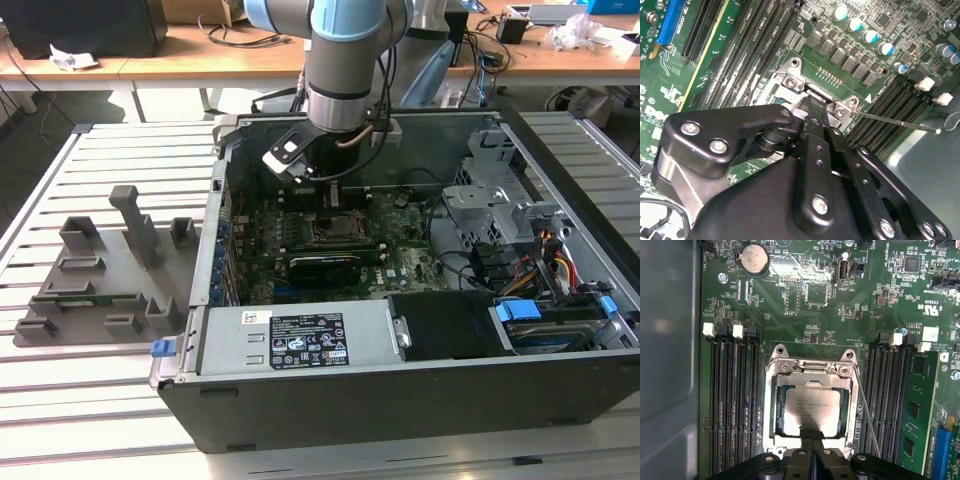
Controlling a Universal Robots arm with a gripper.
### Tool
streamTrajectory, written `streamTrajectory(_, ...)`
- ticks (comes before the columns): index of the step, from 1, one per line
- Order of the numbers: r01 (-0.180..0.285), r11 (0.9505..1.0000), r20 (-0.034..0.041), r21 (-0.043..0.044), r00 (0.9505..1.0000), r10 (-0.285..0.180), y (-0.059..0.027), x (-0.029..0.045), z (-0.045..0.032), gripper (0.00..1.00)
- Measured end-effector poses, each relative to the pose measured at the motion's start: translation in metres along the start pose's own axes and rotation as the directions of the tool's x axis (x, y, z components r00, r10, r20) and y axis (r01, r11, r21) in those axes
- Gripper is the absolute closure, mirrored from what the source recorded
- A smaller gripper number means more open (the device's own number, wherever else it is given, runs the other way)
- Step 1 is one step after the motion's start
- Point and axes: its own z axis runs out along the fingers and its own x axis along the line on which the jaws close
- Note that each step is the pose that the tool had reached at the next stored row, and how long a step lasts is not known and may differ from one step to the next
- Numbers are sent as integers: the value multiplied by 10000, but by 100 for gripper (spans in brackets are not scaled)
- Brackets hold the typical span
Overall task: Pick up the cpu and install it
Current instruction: 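Close the cpu cover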
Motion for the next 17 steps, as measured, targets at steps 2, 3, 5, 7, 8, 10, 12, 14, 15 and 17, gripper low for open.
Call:
streamTrajectory(2, 2, 10000, 0, 1, 10000, -2, 39, -4, -3, 89)
streamTrajectory(3, 2, 10000, 2, 3, 10000, -2, 60, -6, -6, 89)
streamTrajectory(5, 3, 10000, 4, 9, 10000, -3, 102, -10, -10, 89)
streamTrajectory(7, 5, 10000, 3, 27, 10000, -5, 137, -14, -13, 89)
streamTrajectory(8, 4, 10000, 3, 67, 10000, -4, 186, -18, -18, 89)
streamTrajectory(10, 11, 9999, -8, 155, 10000, -11, 274, -22, -27, 89)
streamTrajectory(12, 17, 9998, -36, 178, 10000, -17, 302, -18, -45, 89)
streamTrajectory(14, 13, 9998, -21, 194, 10000, -13, 297, -26, -170, 89)
streamTrajectory(15, 12, 9998, -17, 196, 10000, -11, 288, -31, -272, 89)
streamTrajectory(17, 13, 9998, -18, 196, 10000, -13, 274, -39, -450, 89)
